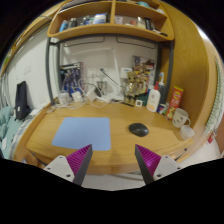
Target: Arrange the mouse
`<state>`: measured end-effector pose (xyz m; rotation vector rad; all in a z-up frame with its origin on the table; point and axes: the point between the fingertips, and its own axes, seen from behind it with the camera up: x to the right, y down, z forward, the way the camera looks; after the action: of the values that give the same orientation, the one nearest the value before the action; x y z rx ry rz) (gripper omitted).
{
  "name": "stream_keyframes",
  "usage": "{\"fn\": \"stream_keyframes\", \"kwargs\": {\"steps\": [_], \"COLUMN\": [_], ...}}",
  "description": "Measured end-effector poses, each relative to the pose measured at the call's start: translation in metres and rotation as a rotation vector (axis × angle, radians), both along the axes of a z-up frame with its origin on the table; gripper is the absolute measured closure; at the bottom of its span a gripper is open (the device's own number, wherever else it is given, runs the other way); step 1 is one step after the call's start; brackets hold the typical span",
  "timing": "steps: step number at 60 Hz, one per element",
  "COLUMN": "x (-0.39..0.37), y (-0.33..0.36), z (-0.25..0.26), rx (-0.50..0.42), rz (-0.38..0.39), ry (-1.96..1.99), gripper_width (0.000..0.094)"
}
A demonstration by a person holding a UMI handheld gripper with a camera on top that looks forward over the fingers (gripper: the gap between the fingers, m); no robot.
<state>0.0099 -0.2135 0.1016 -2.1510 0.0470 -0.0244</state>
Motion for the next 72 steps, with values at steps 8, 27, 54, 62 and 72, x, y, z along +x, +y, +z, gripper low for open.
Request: {"fn": "stream_keyframes", "kwargs": {"steps": [8, 27, 54, 62, 72], "x": [0.062, 0.133, 0.170, 0.181, 0.183], "y": [0.021, 0.103, 0.198, 0.204, 0.204], "z": [-0.029, -0.085, -0.117, -0.118, -0.117], "rx": [-0.030, -0.099, -0.155, -0.141, -0.125], "rz": [-0.042, -0.010, 0.048, 0.021, -0.009], "ry": [-0.013, -0.029, 0.052, 0.045, 0.060], "gripper_width": [0.0077, 0.0080, 0.0161, 0.0312, 0.0470]}}
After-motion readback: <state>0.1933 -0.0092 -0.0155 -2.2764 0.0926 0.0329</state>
